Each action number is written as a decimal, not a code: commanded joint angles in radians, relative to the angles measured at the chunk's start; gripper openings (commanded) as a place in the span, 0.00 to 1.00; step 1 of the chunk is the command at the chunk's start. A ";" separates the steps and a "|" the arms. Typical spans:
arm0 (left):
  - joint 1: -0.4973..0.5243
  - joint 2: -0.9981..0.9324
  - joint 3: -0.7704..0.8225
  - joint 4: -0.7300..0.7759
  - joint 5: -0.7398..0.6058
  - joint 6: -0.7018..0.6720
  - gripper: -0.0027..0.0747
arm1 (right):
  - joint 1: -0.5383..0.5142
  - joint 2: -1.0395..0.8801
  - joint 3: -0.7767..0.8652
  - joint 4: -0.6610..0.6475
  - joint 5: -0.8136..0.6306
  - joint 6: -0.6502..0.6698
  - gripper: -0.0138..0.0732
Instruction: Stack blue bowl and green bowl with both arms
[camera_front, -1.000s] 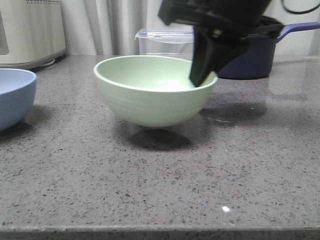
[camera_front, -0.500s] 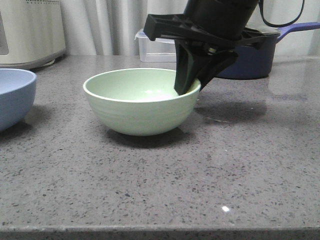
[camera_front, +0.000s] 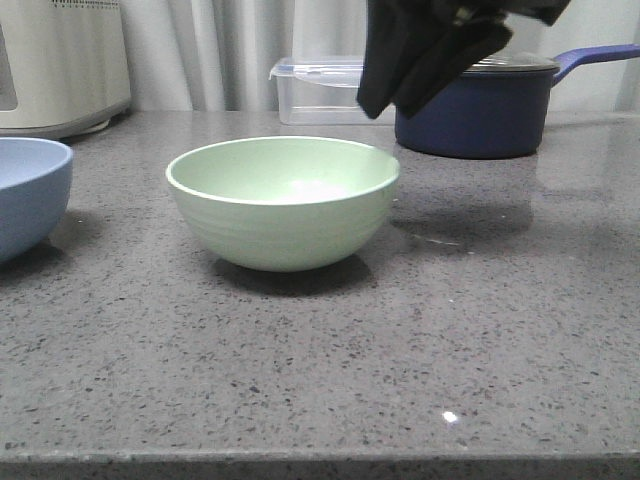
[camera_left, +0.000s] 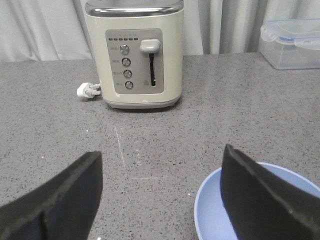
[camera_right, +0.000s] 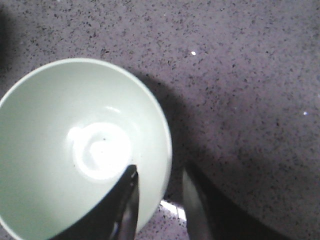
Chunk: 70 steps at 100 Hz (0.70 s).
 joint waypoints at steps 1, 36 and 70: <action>-0.001 0.010 -0.035 -0.004 -0.077 -0.008 0.67 | 0.000 -0.088 0.014 -0.001 -0.035 -0.005 0.43; -0.001 0.010 -0.035 -0.004 -0.077 -0.008 0.67 | 0.000 -0.186 0.194 0.015 -0.079 -0.005 0.18; -0.001 0.010 -0.035 -0.004 -0.077 -0.008 0.67 | 0.001 -0.181 0.267 0.050 -0.146 -0.005 0.08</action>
